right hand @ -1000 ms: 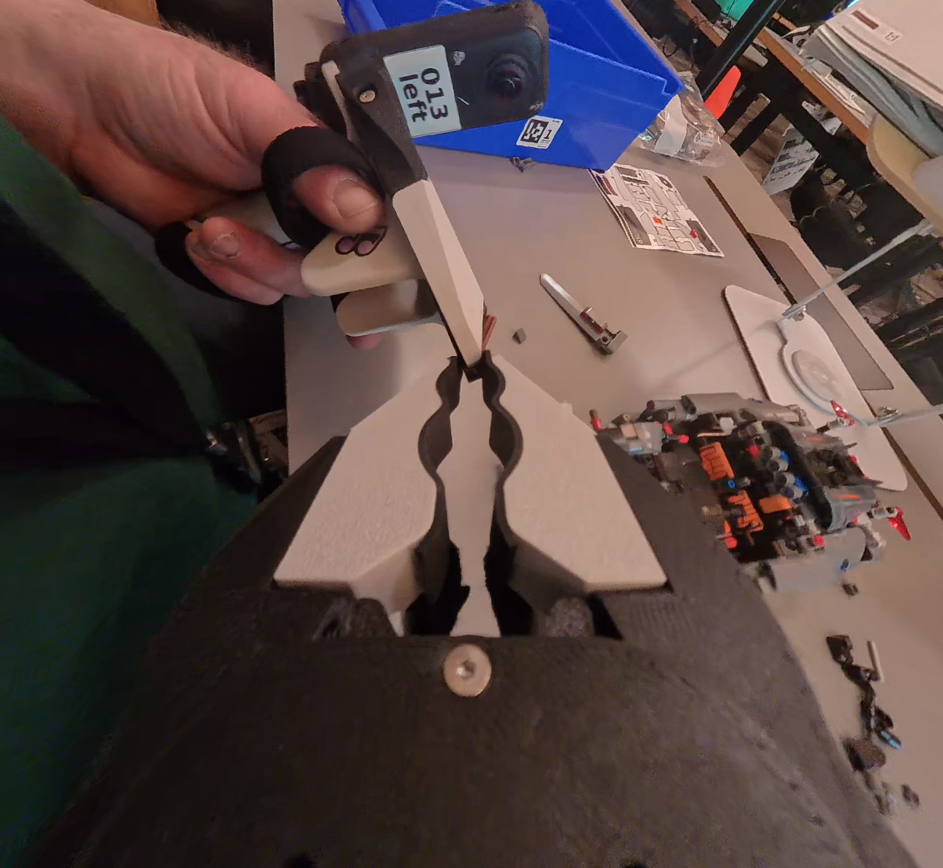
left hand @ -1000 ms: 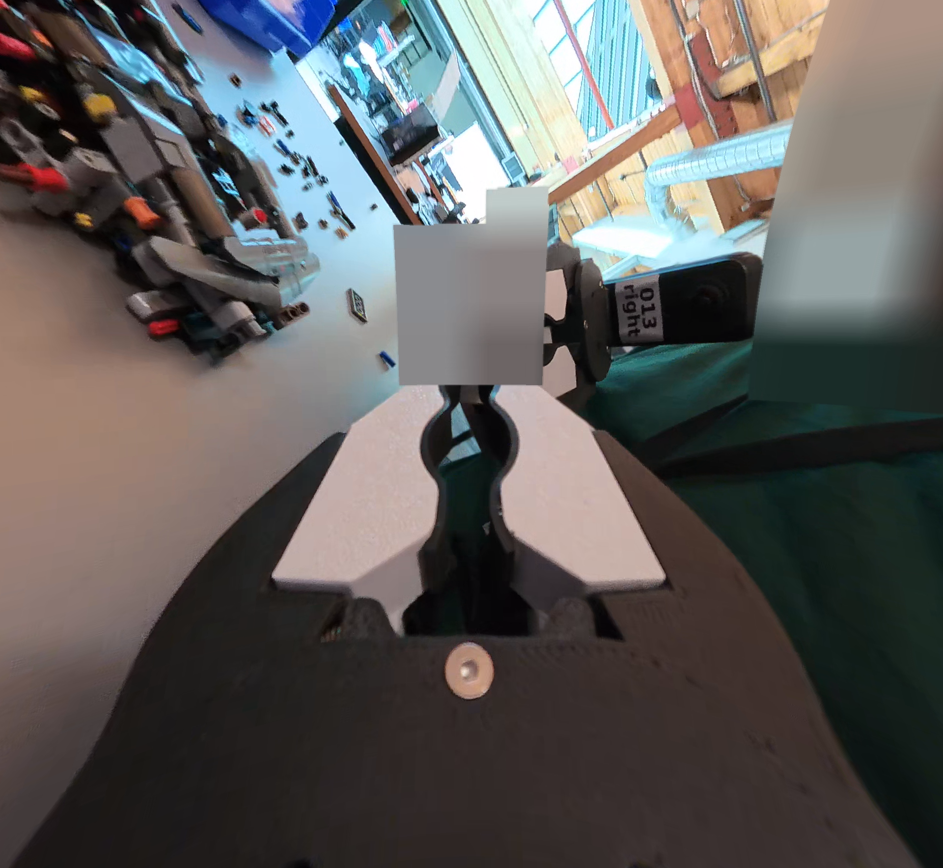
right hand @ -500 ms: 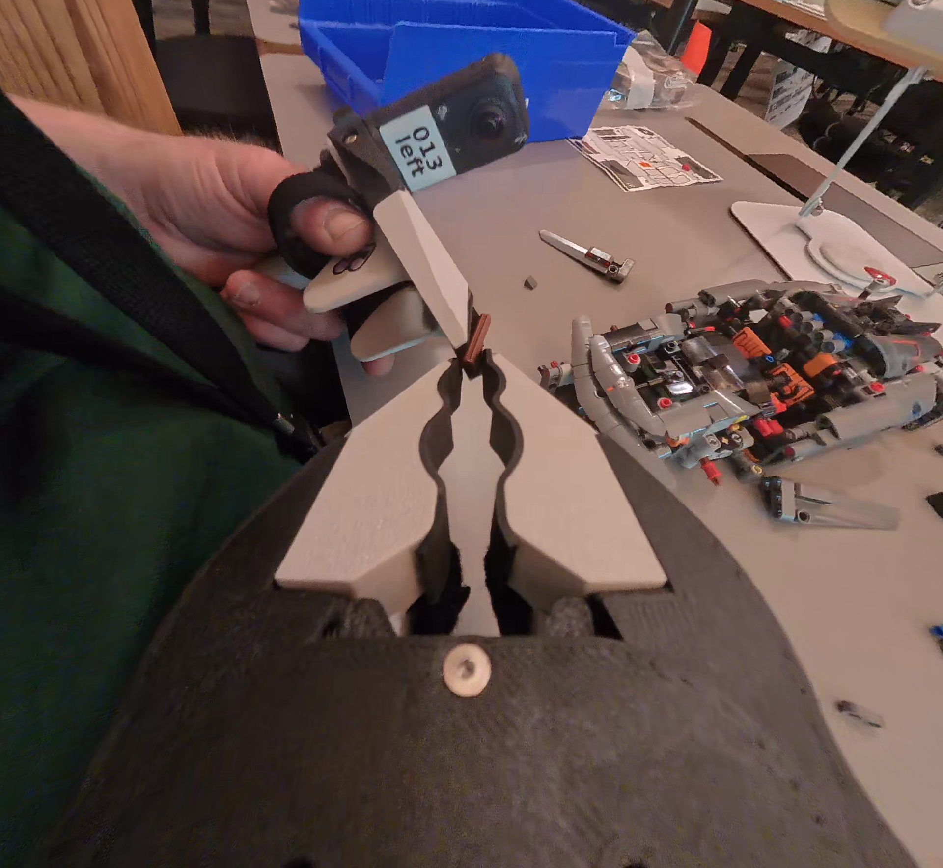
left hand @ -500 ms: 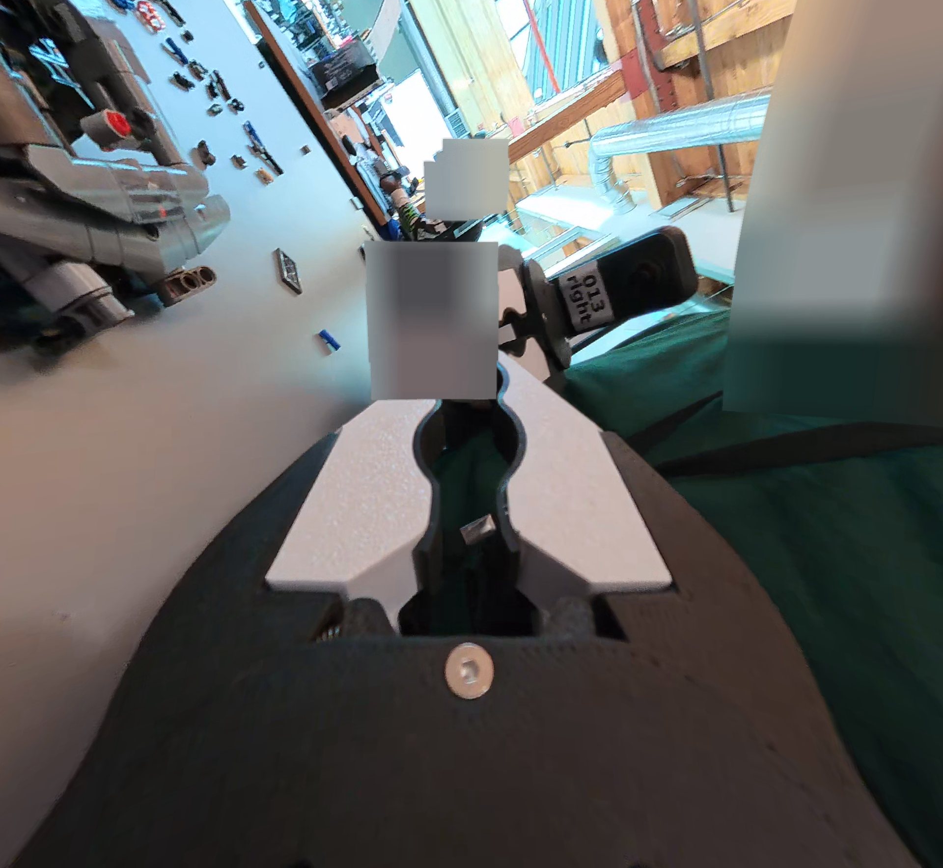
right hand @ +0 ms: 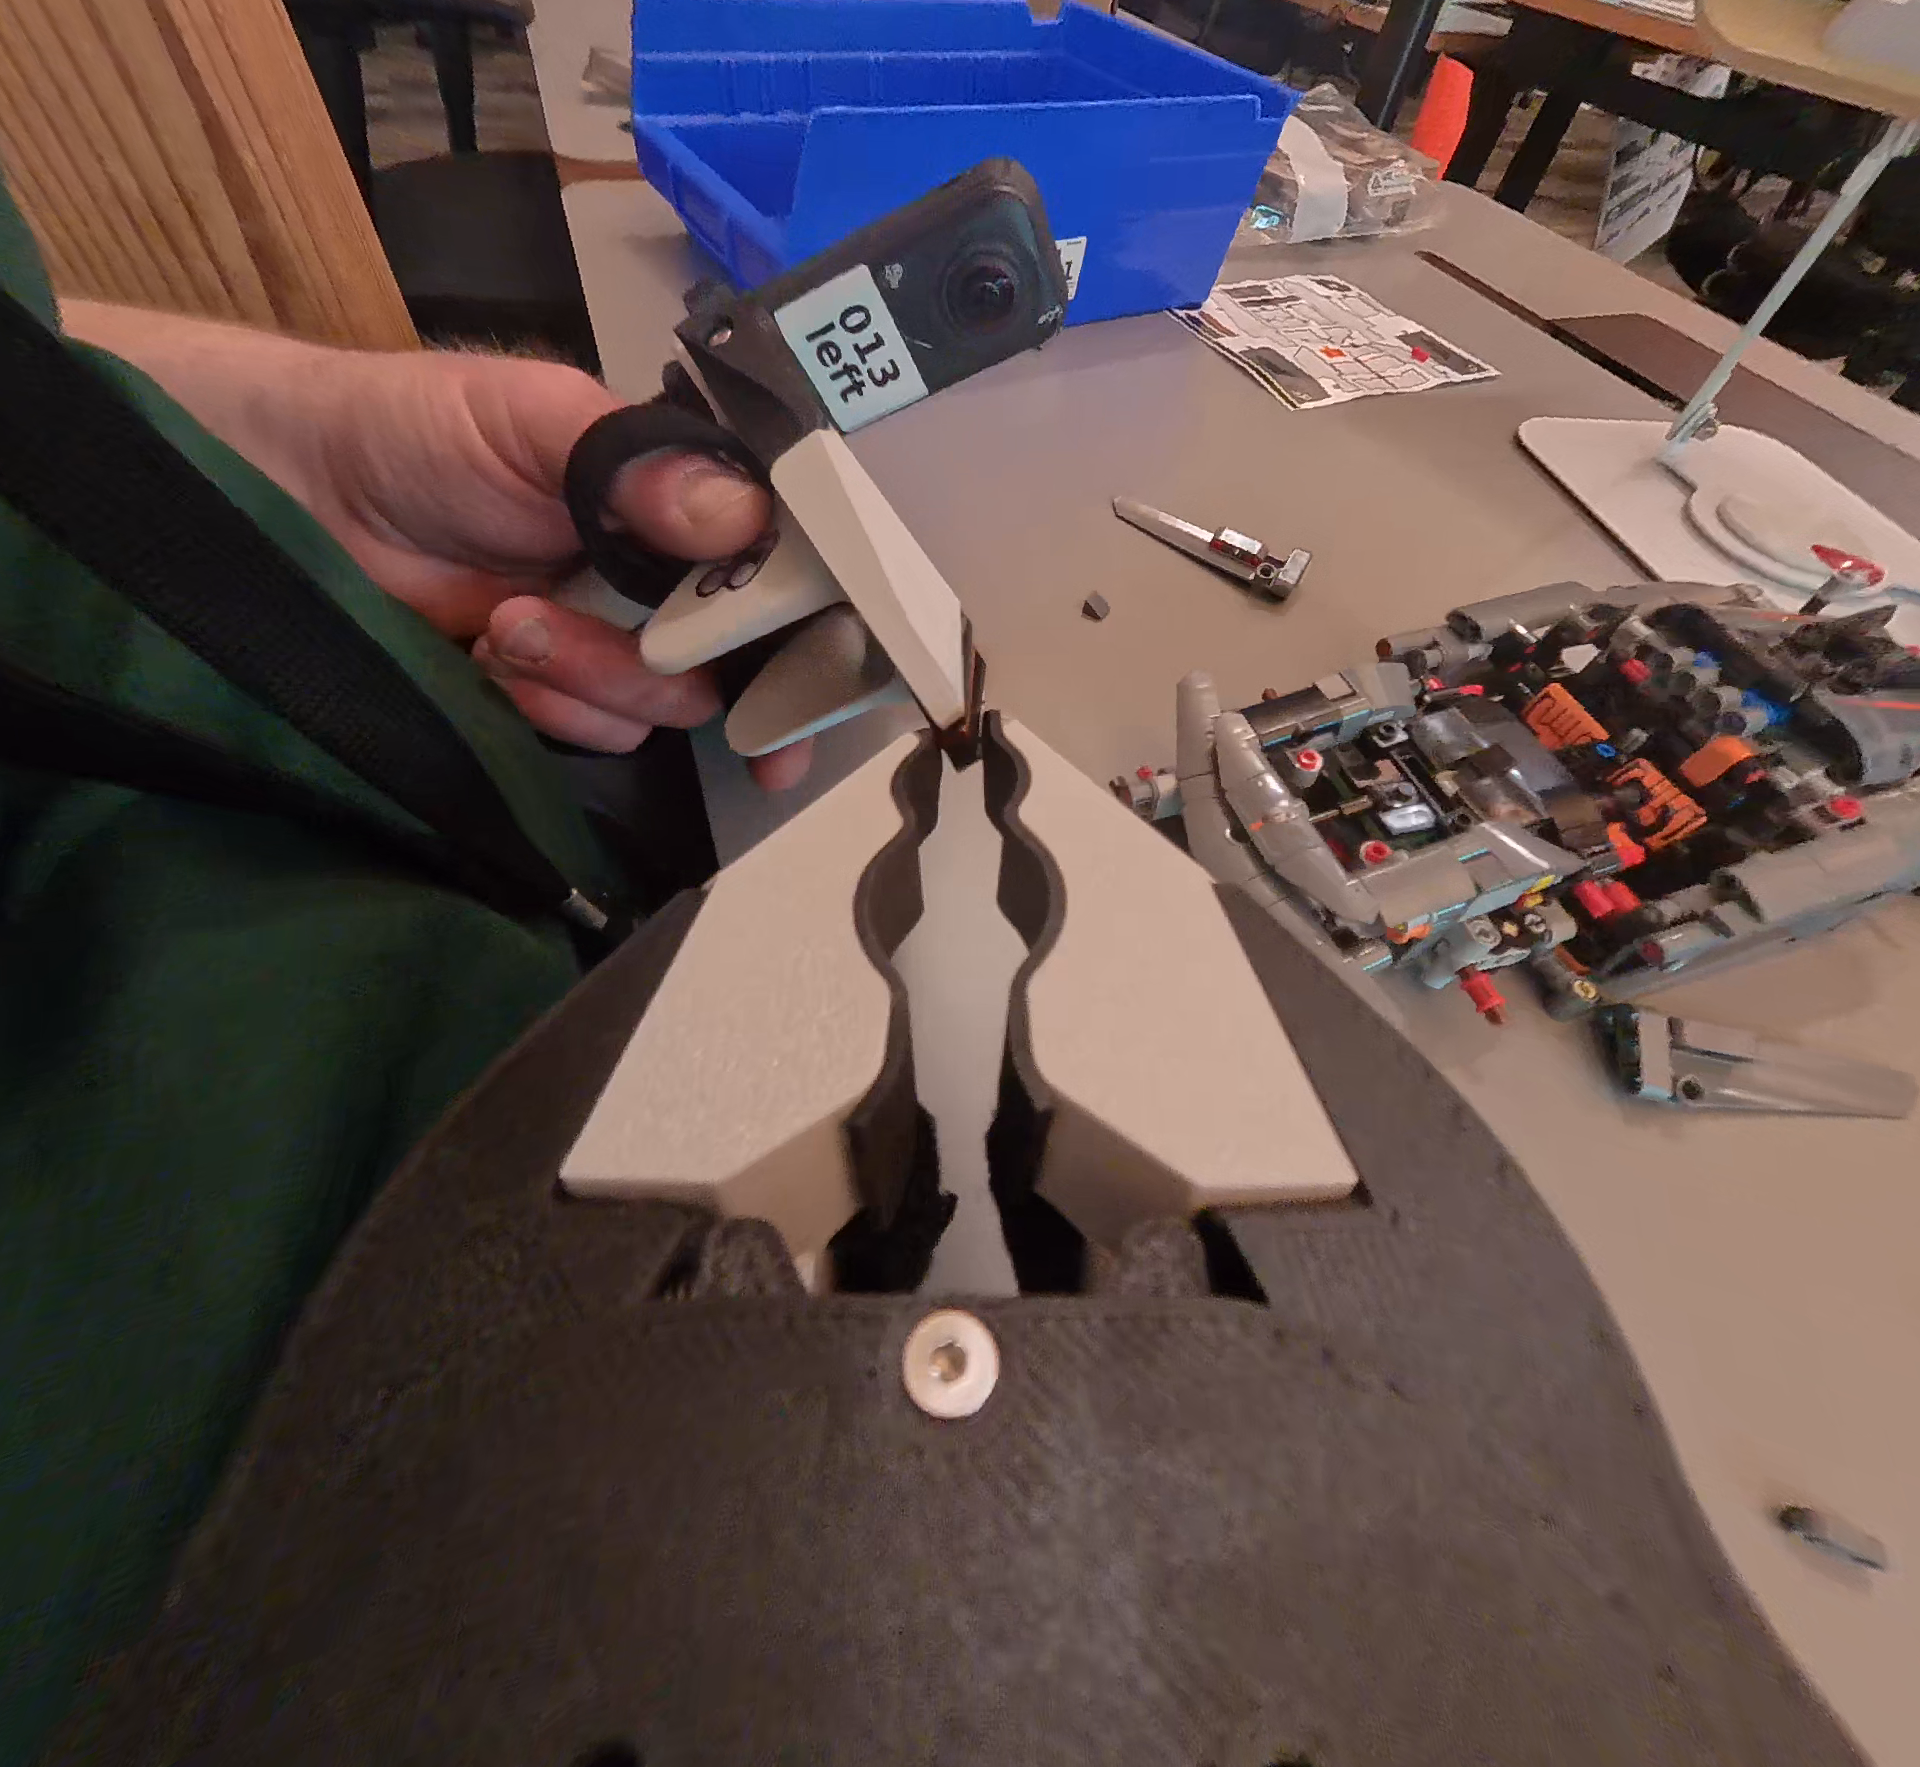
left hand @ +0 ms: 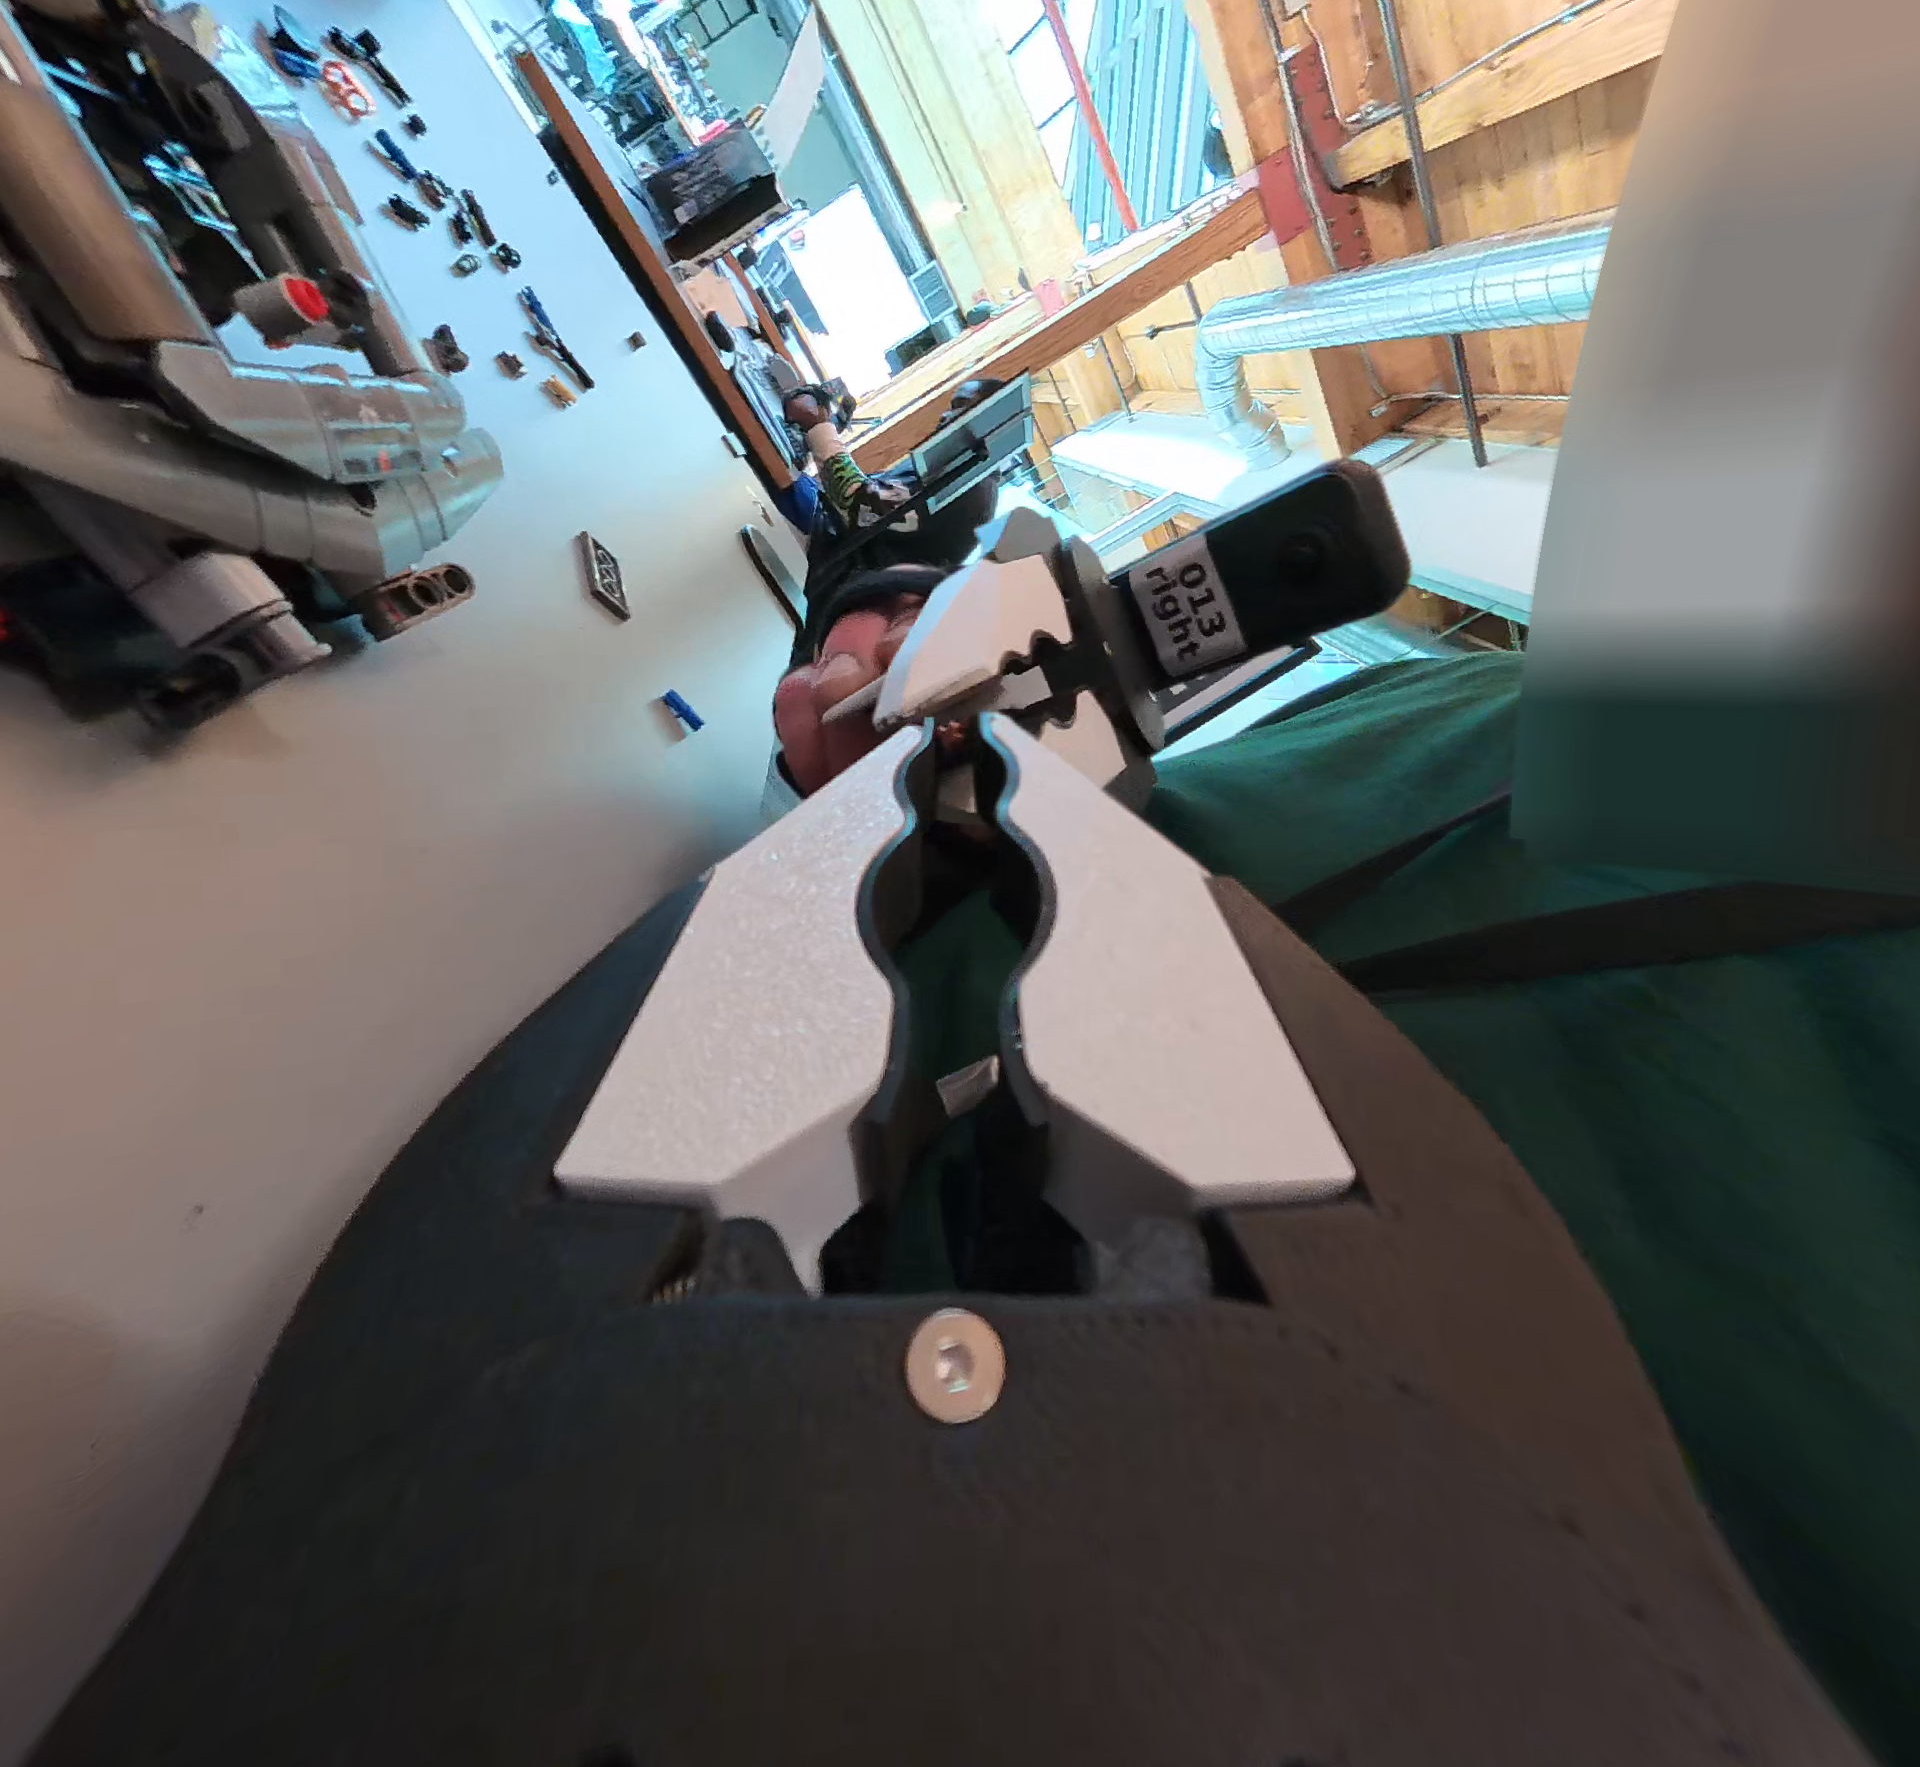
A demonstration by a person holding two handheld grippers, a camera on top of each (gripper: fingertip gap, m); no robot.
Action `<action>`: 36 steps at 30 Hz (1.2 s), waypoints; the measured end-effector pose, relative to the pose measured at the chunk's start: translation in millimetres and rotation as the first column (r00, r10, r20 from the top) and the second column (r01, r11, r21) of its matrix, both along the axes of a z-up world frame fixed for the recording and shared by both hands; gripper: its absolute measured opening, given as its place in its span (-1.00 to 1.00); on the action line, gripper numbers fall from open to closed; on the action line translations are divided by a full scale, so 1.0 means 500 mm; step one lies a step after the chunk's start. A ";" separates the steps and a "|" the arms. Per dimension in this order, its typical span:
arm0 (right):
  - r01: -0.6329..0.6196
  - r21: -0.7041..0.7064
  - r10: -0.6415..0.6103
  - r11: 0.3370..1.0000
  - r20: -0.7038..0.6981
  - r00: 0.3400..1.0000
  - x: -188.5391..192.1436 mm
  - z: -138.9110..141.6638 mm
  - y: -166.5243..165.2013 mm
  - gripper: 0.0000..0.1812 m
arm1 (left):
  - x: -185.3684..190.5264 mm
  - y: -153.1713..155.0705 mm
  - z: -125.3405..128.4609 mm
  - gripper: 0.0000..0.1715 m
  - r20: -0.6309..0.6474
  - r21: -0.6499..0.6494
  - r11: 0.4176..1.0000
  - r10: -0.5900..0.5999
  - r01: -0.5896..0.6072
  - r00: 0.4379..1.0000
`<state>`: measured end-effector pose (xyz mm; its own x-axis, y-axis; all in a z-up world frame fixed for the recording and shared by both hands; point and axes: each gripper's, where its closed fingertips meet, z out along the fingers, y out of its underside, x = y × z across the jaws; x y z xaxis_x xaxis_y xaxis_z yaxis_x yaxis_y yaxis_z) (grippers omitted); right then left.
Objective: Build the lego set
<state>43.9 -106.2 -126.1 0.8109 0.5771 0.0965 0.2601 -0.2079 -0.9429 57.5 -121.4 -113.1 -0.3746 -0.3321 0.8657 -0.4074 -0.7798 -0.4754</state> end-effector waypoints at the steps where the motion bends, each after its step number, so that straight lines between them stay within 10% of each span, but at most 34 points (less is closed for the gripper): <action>1: -0.002 0.004 0.002 1.000 0.021 1.000 -0.001 -0.001 0.004 -0.93 | -0.001 0.004 -0.001 -0.96 -0.005 -0.002 1.000 0.006 -0.006 1.000; 19: -0.024 0.108 -0.004 0.994 0.249 0.969 -0.015 0.009 0.047 -0.92 | -0.007 0.046 -0.007 -0.95 -0.022 -0.036 0.996 0.074 -0.075 0.997; 36: -0.058 0.071 0.058 0.996 0.001 0.998 -0.008 0.029 0.033 -0.93 | 0.002 0.032 0.014 -0.94 0.035 -0.108 0.994 0.030 -0.026 0.999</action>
<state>39.6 -89.7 -111.4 0.7766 0.6146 0.1381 0.2689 -0.1252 -0.9550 58.5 -105.2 -106.1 -0.3986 -0.2485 0.8828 -0.3684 -0.8382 -0.4022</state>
